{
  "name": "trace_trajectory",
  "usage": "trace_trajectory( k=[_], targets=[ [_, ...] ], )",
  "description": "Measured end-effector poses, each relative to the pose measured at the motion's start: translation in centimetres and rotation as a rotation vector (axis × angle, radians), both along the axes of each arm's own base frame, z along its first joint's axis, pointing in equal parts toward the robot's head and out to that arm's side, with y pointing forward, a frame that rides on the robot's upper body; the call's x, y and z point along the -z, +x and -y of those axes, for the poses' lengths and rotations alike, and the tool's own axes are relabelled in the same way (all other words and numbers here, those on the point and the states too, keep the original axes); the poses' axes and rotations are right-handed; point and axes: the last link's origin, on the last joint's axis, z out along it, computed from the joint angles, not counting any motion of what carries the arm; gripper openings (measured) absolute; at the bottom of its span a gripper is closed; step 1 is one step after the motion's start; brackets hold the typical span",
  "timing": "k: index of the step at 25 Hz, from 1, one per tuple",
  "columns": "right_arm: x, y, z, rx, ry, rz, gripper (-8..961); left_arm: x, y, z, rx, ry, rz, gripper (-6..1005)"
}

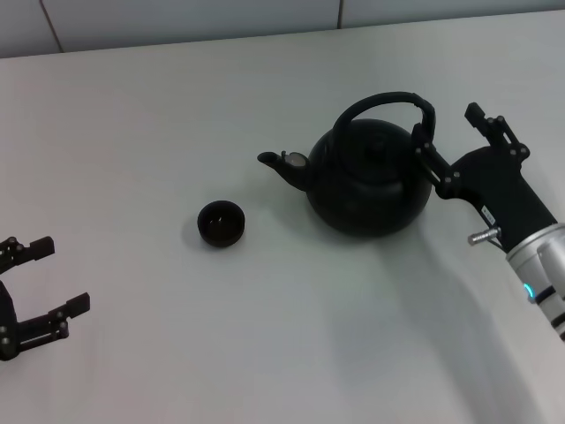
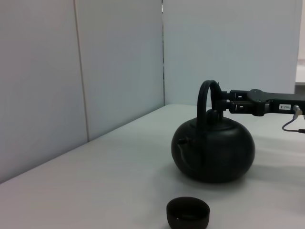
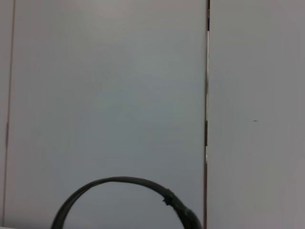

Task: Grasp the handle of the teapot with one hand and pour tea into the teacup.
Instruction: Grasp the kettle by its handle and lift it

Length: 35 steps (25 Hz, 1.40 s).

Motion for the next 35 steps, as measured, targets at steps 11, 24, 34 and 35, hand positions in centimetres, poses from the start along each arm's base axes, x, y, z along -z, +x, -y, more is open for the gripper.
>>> trace_trajectory(
  k=[11,24,34,35],
  targets=[
    [-0.1,0.0,-0.8,0.006,-0.002,0.011,749,0.0,0.1,0.0,-0.008,0.01,0.013,846],
    [0.1,-0.3,-1.0,0.002,-0.016,0.011,704,0.0,0.1,0.0,-0.012,0.007,0.017,846],
    [0.0,-0.8,-1.8,-0.018,-0.012,0.014,282,-0.1,0.2,0.0,-0.011,0.015,0.026,845],
    [0.0,-0.9,-1.8,-0.018,-0.012,0.015,245,-0.1,0.2,0.0,-0.011,0.015,0.026,845]
  ],
)
